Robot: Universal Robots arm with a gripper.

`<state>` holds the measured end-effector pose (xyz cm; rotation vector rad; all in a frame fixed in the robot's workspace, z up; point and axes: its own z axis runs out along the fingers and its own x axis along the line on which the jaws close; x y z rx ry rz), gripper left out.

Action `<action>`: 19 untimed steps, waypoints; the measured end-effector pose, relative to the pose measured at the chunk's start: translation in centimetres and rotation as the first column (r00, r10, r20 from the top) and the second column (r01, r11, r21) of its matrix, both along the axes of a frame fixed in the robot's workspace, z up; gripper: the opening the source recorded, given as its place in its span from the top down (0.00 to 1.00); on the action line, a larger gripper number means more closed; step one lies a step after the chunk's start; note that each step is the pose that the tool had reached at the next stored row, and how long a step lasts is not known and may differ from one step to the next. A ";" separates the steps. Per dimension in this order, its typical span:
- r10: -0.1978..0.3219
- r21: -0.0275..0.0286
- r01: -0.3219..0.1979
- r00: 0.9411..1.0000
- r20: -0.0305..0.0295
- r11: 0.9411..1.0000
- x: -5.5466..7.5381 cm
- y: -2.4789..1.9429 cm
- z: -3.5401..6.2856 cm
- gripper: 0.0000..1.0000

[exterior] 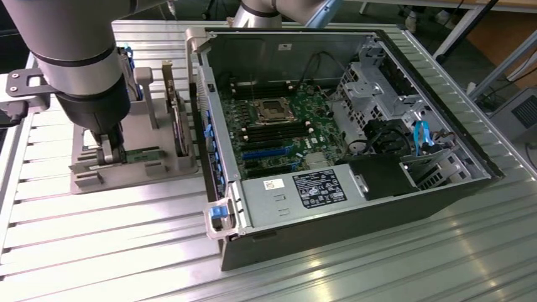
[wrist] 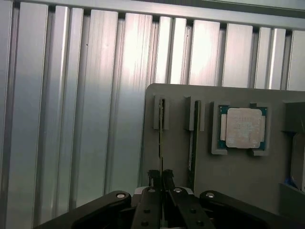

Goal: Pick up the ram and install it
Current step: 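Pick up the ram and move it above insertion slot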

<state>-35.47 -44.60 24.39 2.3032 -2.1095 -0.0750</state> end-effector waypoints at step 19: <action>0.000 0.000 0.000 1.000 0.000 1.000 0.0 0.00 4.67 0.87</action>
